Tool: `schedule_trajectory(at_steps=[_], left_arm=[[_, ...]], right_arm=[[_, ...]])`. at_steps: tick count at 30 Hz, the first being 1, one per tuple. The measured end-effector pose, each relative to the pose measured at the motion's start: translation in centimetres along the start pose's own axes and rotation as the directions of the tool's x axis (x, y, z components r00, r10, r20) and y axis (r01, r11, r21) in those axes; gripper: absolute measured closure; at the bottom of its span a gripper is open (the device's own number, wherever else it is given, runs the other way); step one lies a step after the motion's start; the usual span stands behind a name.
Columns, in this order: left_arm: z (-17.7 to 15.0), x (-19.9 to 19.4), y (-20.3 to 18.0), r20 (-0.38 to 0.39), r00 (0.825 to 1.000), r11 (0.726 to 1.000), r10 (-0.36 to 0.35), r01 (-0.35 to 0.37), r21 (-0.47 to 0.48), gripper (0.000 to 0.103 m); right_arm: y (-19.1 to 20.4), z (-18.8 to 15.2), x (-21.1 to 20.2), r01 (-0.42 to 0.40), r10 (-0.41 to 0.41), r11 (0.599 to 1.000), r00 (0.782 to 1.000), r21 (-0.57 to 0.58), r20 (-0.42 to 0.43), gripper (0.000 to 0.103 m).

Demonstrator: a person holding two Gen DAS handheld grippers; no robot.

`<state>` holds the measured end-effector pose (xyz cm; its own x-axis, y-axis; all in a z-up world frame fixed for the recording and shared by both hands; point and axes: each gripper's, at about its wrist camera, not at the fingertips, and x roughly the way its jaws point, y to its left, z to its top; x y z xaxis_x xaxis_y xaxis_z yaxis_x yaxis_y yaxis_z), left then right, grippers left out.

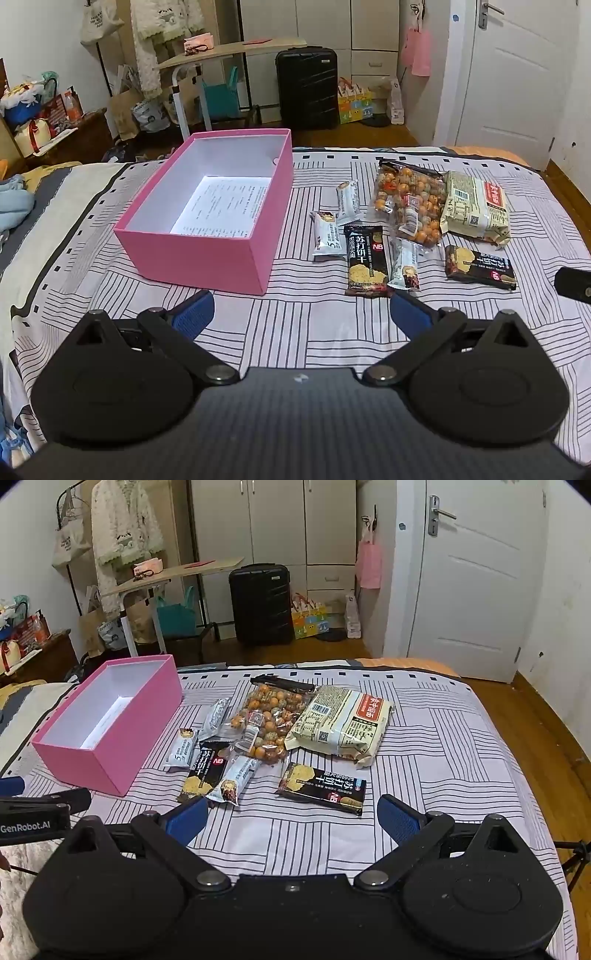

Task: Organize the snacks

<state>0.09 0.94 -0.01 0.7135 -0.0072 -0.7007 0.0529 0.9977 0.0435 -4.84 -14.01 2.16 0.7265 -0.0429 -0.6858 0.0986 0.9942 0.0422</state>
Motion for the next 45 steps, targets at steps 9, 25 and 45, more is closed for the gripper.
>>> schedule_trajectory(at_steps=[9, 25, 45], left_arm=[[-0.3, -0.4, 0.0, 0.002, 1.000, 1.000, -0.019, 0.019, 0.007, 0.000], [-0.5, -0.6, 0.1, 0.009, 1.000, 1.000, -0.022, 0.022, -0.005, 0.000], [-1.3, -0.7, -0.2, 0.073, 0.997, 0.999, -0.032, 0.034, -0.016, 0.000]], right_arm=[[-0.2, -0.1, 0.0, 0.003, -0.003, 1.000, 1.000, 0.002, 0.000, 0.003], [-0.1, -0.4, -0.2, -0.004, 0.004, 1.000, 1.000, -0.002, 0.021, 0.003], [0.0, -1.1, 0.1, -0.016, 0.016, 1.000, 1.000, -0.003, 0.014, 0.003]])
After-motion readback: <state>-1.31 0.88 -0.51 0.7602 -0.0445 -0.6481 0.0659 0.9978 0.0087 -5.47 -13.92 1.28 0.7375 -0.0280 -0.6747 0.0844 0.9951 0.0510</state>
